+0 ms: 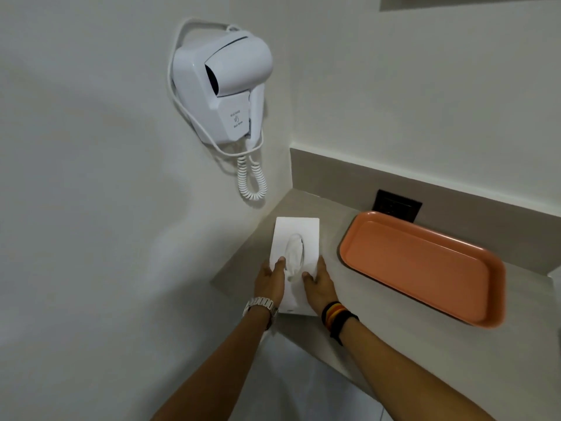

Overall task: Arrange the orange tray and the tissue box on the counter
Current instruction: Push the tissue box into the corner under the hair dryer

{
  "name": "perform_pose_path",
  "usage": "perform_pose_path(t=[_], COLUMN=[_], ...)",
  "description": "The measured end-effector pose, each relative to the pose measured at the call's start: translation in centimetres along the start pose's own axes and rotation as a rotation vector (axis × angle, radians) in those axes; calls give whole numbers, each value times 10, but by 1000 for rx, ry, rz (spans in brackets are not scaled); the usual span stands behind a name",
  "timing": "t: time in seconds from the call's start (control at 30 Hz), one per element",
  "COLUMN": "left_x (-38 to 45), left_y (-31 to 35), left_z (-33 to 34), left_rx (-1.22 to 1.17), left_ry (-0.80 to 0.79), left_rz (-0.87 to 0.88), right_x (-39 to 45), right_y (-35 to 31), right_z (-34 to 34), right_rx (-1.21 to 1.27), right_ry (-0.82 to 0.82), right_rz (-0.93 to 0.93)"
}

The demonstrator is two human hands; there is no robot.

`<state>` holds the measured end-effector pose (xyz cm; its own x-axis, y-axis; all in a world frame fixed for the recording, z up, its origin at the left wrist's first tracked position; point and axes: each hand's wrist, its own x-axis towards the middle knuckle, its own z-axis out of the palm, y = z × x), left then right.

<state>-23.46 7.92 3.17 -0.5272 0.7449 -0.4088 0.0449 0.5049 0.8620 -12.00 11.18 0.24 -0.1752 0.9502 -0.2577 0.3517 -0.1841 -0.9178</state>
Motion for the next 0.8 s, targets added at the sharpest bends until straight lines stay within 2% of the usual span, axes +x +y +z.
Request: perform_pose_path(t=[0.17,0.33,0.53,0.8], left_x=[66,131,175,189], left_y=[50,76,81,68], left_z=[2,9,15,16], left_rx=[48,130,142,239], left_ry=[-50,-92,-110,-145], left_rz=[-23,10,15,8], right_x=[62,122,166,176], right_y=[-40,-54,-54,-36], right_z=[5,14,26,30], right_rx=[54,68,56,53], right_ry=[43,83,79,38], right_rz=[20,47,90,110])
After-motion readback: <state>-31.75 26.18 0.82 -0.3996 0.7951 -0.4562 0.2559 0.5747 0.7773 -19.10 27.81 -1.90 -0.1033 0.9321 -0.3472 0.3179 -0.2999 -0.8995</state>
